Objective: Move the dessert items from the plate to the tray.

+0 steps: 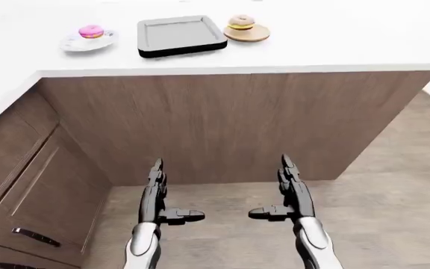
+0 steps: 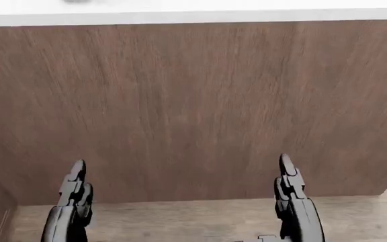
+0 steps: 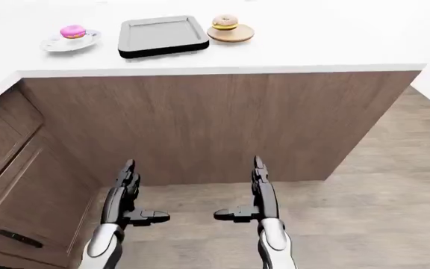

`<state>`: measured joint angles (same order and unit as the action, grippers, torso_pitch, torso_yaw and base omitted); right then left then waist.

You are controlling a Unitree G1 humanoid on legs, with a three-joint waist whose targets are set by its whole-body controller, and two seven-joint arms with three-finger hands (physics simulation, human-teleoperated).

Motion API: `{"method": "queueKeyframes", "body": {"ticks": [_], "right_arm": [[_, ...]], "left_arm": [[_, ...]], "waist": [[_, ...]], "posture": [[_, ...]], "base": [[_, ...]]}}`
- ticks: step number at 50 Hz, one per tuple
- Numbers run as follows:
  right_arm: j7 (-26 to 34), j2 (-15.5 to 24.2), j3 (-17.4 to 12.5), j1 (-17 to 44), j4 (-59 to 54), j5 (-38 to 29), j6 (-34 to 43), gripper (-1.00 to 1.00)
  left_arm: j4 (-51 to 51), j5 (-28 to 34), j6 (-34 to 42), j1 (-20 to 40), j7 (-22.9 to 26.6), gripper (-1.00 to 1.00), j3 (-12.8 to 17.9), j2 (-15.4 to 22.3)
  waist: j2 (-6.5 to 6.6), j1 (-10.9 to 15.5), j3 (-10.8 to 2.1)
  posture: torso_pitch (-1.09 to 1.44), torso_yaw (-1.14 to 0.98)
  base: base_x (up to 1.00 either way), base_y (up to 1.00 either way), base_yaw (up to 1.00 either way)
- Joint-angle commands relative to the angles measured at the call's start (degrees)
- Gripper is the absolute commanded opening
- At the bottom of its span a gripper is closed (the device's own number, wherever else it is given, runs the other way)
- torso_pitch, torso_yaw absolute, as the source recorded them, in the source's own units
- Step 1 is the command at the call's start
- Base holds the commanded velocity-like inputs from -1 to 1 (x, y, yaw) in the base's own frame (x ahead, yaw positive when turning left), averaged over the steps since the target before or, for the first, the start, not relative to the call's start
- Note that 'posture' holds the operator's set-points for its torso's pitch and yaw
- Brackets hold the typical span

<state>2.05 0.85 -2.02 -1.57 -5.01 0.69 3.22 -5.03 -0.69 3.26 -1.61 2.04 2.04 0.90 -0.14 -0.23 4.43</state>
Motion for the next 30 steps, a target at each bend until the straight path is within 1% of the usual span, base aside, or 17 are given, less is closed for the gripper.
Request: {"method": "queueKeyframes", "body": {"ticks": [1, 3, 4, 5, 7, 12, 14, 17, 18, 20, 21, 23, 24, 25, 26, 28, 30], "right_arm": [[-0.08, 2.21, -0.86, 5.11, 15.4, -0.82, 7.45, 1.0], [0.65, 2.62, -1.66, 7.68, 20.34, -0.7, 12.53, 1.0], [0.83, 2.81, -1.9, 8.33, 20.41, -1.2, 13.32, 1.0], [1.24, 3.1, -2.41, 9.75, 21.63, -0.98, 15.32, 1.0], [2.46, 4.46, -2.53, 13.08, 24.62, -2.57, 20.42, 1.0], [1.53, 6.59, -5.1, 24.99, 28.15, -2.86, 32.08, 1.0], [1.28, 9.08, -6.45, 31.04, 26.65, -2.26, 36.06, 1.0], [1.64, 13.48, -7.16, 43.08, 21.99, -1.69, 42.73, 1.0], [5.34, 17.25, -6.77, 49.37, 17.46, -1.07, 40.91, 1.0], [5.77, 18.76, -9.0, 56.7, 11.54, 1.3, 41.26, 1.0], [6.5, 20.24, -8.47, 59.37, 9.18, 1.61, 40.89, 1.0], [7.04, 21.65, -8.65, 62.77, 6.6, 2.76, 40.98, 1.0], [7.86, 22.59, -8.68, 64.83, 5.32, 3.48, 40.96, 1.0], [8.26, 23.62, -8.55, 67.34, 2.68, 3.62, 40.35, 1.0], [9.62, 24.94, -7.63, 69.91, -1.03, 3.29, 39.19, 1.0], [10.37, 25.97, -7.48, 73.57, -7.04, 2.77, 36.73, 1.0], [10.37, 26.87, -7.43, 78.06, -12.79, 1.81, 33.42, 1.0]], "left_arm": [[15.82, -3.01, 8.71, 4.26, 2.26, 1.0, 1.29, 1.94], [21.72, -4.79, 14.8, 6.72, 1.59, 1.0, 2.75, 2.26], [22.67, -4.86, 16.27, 7.36, 1.5, 1.0, 3.05, 2.42], [24.21, -5.18, 18.9, 9.19, 1.31, 1.0, 3.66, 2.94], [26.96, -7.65, 25.7, 14.06, -0.3, 1.0, 5.86, 4.14], [28.59, -8.84, 36.66, 26.77, 0.69, 1.0, 7.61, 9.94], [23.82, -10.12, 38.18, 34.26, -1.35, 1.0, 9.47, 11.13], [18.68, -12.33, 43.01, 44.22, -2.16, 1.0, 9.55, 14.86], [14.88, -13.44, 45.05, 50.44, -2.0, 1.0, 10.17, 16.93], [8.01, -14.36, 44.4, 58.98, -1.47, 1.0, 10.55, 20.53], [4.08, -13.48, 43.7, 62.46, -0.93, 1.0, 9.62, 22.6], [-2.11, -14.27, 41.83, 67.41, -1.04, 1.0, 10.16, 23.6], [-5.11, -13.32, 40.27, 69.41, 0.12, 1.0, 8.85, 24.86], [-9.02, -14.24, 39.69, 72.22, 0.12, 1.0, 9.92, 24.78], [-12.93, -13.64, 37.7, 74.0, 0.48, 1.0, 9.38, 25.41], [-16.17, -13.01, 35.95, 75.25, 1.04, 1.0, 8.62, 26.0], [-18.65, -12.94, 35.4, 77.94, 1.65, 1.0, 8.97, 27.17]], "waist": [[-0.45, -0.12, -0.05], [-0.09, 0.55, -4.13], [-0.15, 0.48, -1.99], [-0.39, 0.44, -1.44], [-0.51, 0.53, -3.86], [-0.06, 0.56, -5.02], [0.0, 0.64, -5.04], [0.05, 0.71, -4.98], [0.07, 0.63, -4.96], [0.14, 0.44, -4.7], [0.19, 0.4, -4.5], [0.07, 0.37, -4.05], [0.33, 0.37, -5.64], [0.48, 0.33, -4.99], [0.51, 0.24, -3.7], [0.46, 0.21, -3.72], [-0.3, 0.12, -2.41]], "posture": [[0.0, 0.0], [0.0, 0.0], [0.0, 0.0], [0.0, 0.0], [0.0, 0.0], [0.0, 0.0], [0.0, 0.0], [0.0, 0.0], [0.0, 0.0], [0.0, 0.0], [0.0, 0.0], [0.0, 0.0], [0.0, 0.0], [0.0, 0.0], [0.0, 0.0], [0.0, 0.0], [0.0, 0.0]], "base": [[0.0, 0.0, 0.0], [0.0, 0.0, 0.0], [0.0, 0.0, 0.0], [0.0, 0.0, 0.0], [0.0, 0.0, 0.0], [0.0, 0.0, 0.0], [0.0, 0.0, 0.0], [0.0, 0.0, 0.0], [0.0, 0.0, 0.0], [0.0, 0.0, 0.0], [0.0, 0.0, 0.0], [0.0, 0.0, 0.0], [0.13, 0.0, 0.0], [0.25, 0.0, 0.0], [0.25, 0.0, 0.0], [0.31, 0.0, 0.0], [0.4, 0.05, 0.0]]}}
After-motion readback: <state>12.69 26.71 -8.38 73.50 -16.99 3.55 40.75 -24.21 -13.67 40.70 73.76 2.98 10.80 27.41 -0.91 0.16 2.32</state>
